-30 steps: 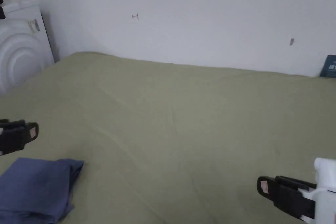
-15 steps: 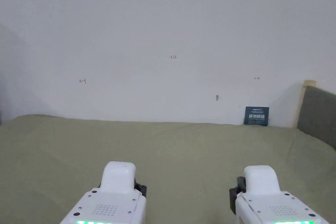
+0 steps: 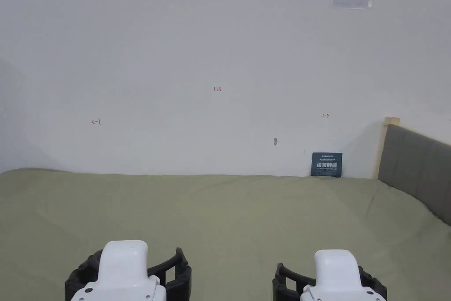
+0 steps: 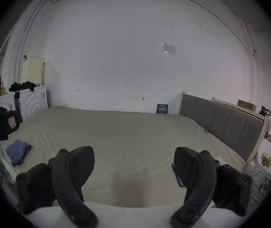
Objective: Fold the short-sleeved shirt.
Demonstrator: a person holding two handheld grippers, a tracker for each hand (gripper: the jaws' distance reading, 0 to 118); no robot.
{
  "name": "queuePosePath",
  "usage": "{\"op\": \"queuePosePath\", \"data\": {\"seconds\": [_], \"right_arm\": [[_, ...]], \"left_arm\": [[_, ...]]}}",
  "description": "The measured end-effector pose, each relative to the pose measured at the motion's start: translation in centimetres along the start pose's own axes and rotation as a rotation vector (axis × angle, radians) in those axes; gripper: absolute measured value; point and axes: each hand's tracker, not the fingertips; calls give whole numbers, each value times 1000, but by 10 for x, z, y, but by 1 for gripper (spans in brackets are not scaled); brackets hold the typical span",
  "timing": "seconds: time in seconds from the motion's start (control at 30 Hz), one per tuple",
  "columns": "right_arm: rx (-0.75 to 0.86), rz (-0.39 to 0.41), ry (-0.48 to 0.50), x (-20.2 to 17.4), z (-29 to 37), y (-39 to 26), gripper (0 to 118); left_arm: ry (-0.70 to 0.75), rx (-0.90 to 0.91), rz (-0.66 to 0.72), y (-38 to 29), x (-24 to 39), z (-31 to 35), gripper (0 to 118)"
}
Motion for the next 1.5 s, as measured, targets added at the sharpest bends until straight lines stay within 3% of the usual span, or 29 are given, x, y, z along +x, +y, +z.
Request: {"op": "queuePosePath", "data": {"seconds": [0.3, 0.5, 0.7, 0.8, 0.97, 1.1, 1.17, 1.37, 1.5], "right_arm": [[71, -33, 41, 1, 12, 16, 103], [148, -120, 17, 4, 18, 29, 103], [125, -105, 181, 9, 12, 42, 103], [110, -102, 179, 6, 9, 43, 103], [120, 17, 3, -6, 6, 38, 103], [111, -81, 106, 2, 7, 40, 103], [99, -113, 111, 7, 7, 45, 103], [56, -87, 112, 8, -7, 45, 103], [114, -73, 75, 6, -1, 42, 103]], "left_arm": [[-11, -5, 9, 20, -1, 3, 115], [-44, -26, 51, 28, -5, 2, 115], [-55, -38, 34, 28, -1, 3, 115], [-61, -41, 45, 29, -1, 0, 115], [-55, -31, 48, 32, -3, -2, 115], [-42, -13, 65, 34, -6, 0, 115], [-54, -19, 79, 35, -9, 0, 115], [-46, -20, 68, 36, -8, -1, 115], [-33, -13, 70, 38, -9, -2, 115]]}}
